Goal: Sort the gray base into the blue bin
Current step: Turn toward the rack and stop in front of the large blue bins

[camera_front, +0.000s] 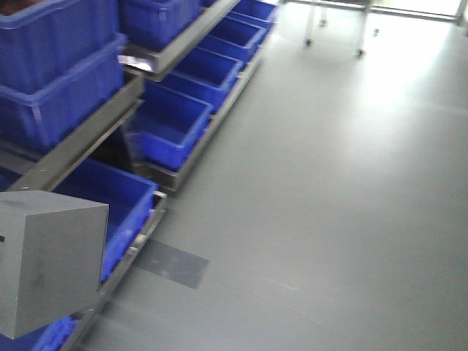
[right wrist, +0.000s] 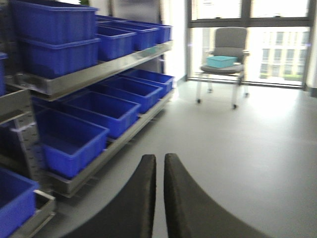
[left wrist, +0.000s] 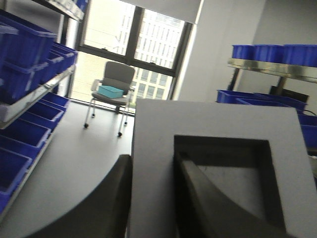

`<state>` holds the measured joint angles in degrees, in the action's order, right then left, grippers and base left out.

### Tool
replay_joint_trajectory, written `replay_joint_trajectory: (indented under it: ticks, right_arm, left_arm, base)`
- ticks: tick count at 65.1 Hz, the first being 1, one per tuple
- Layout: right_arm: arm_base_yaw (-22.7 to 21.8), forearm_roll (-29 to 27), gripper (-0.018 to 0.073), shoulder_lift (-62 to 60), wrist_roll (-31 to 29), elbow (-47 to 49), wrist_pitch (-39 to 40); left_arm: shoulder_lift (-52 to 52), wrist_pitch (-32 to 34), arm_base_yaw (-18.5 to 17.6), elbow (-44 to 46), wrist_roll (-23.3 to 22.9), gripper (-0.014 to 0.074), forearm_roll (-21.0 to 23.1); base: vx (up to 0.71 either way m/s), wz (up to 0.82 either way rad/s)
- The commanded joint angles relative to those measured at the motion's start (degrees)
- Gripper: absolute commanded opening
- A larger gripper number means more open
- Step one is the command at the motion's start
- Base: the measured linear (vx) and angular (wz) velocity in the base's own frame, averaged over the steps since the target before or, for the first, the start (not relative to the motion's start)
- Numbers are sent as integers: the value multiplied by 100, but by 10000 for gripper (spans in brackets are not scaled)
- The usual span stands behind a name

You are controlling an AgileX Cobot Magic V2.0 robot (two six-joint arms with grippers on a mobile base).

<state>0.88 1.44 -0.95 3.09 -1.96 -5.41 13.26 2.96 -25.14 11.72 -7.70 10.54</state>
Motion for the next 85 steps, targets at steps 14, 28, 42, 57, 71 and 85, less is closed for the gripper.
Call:
replay_joint_trajectory:
  ticks: [14,28,42,57,71,85]
  right_arm:
    - [1,37,-4,-41,-38,22,448]
    - [1,37,-4,-41,-38,22,448]
    - [1,37,-4,-41,-38,22,448]
    - [1,37,-4,-41,-38,22,448]
    - [1,37,-4,-41,-38,22,448]
    - [1,37,-4,-41,-38,22,448]
  left_arm:
    - [70,637,-34,176,-27,4,46]
    - [70,637,-34,176,-27,4,46]
    - [70,637,-34,176,-27,4,46]
    - [70,637,-34,176,-27,4,46]
    - [70,637,-34,176,-27,4,46]
    - [70,637,-34,176,-27,4,46]
  base:
    - [26,78]
    - [24,81]
    - [21,80]
    - [20,76]
    - [19,73]
    - [16,61]
